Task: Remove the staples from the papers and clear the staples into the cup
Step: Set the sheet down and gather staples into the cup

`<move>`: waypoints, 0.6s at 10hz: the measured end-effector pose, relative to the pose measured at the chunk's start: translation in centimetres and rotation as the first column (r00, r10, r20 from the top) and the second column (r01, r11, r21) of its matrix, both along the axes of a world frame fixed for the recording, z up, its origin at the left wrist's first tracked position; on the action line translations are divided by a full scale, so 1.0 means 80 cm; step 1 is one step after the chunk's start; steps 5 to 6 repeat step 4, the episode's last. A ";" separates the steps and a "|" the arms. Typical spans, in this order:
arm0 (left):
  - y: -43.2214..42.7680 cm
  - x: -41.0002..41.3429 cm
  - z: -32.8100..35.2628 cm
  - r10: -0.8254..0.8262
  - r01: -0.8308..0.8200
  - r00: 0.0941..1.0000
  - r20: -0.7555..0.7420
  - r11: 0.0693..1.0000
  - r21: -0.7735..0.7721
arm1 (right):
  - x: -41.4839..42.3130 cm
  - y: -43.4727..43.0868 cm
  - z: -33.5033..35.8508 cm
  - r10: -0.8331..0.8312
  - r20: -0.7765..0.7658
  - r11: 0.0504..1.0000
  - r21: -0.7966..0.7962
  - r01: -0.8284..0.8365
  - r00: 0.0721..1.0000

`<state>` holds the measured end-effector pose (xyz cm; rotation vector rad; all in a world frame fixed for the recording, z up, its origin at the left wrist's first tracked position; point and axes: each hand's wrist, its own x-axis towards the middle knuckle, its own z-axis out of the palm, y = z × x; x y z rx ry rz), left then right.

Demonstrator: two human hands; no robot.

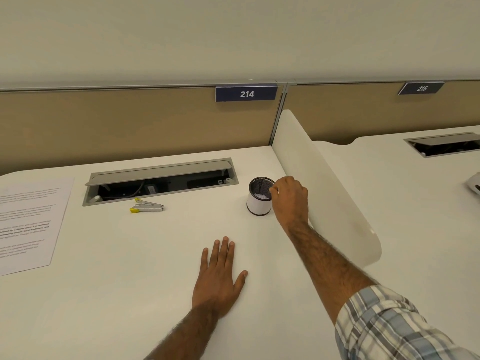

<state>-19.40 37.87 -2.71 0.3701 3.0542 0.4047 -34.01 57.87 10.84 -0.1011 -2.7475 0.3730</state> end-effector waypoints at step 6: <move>0.000 -0.001 -0.008 -0.004 0.004 1.000 -0.025 1.000 0.005 | 0.109 0.002 -0.083 0.021 0.348 1.000 -0.024 -0.013 0.937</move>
